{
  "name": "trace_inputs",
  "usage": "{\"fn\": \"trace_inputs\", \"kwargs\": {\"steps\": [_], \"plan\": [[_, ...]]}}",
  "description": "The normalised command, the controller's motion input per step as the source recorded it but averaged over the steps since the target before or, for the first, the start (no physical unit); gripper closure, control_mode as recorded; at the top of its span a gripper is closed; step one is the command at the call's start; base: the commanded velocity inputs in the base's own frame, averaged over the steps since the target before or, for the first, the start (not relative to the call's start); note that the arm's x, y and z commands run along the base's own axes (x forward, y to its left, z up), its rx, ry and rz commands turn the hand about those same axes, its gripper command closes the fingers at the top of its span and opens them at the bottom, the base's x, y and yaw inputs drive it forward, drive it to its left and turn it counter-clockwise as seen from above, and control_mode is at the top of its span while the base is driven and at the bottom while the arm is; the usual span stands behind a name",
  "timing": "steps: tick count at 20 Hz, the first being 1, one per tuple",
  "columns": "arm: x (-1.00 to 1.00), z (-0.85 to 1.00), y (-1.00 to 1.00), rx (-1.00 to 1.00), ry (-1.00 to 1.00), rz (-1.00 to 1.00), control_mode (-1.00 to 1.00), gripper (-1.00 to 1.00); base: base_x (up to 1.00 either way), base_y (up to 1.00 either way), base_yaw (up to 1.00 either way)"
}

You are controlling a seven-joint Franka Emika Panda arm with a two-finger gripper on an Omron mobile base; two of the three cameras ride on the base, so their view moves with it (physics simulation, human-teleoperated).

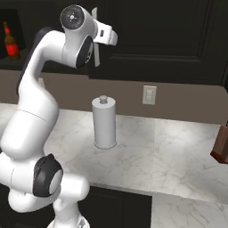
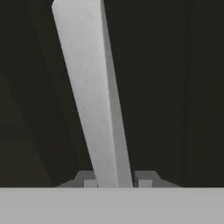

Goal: Get the candle and the beer from the cabinet and move them to the dining counter.

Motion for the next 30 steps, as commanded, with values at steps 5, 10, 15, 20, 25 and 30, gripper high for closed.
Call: {"fn": "trace_inputs", "kwargs": {"steps": [5,10,15,20,25,30], "plan": [[-0.52,0.00,0.00,0.09,0.00,0.00,-1.00,1.00,0.00,0.00,0.00],[-0.66,0.00,0.00,0.06,0.00,0.00,-1.00,1.00,0.00,0.00,0.00],[-0.75,0.00,-0.07,0.01,0.00,0.03,-1.00,1.00,0.00,0.00,0.00],[-0.79,0.01,-0.21,0.00,0.00,0.08,-1.00,1.00,0.00,0.00,0.00],[-0.82,0.04,-0.33,0.00,0.00,0.10,-1.00,1.00,0.00,0.00,0.00],[-0.86,0.06,-0.40,0.00,0.00,0.09,-1.00,1.00,0.00,0.00,0.00]]}}
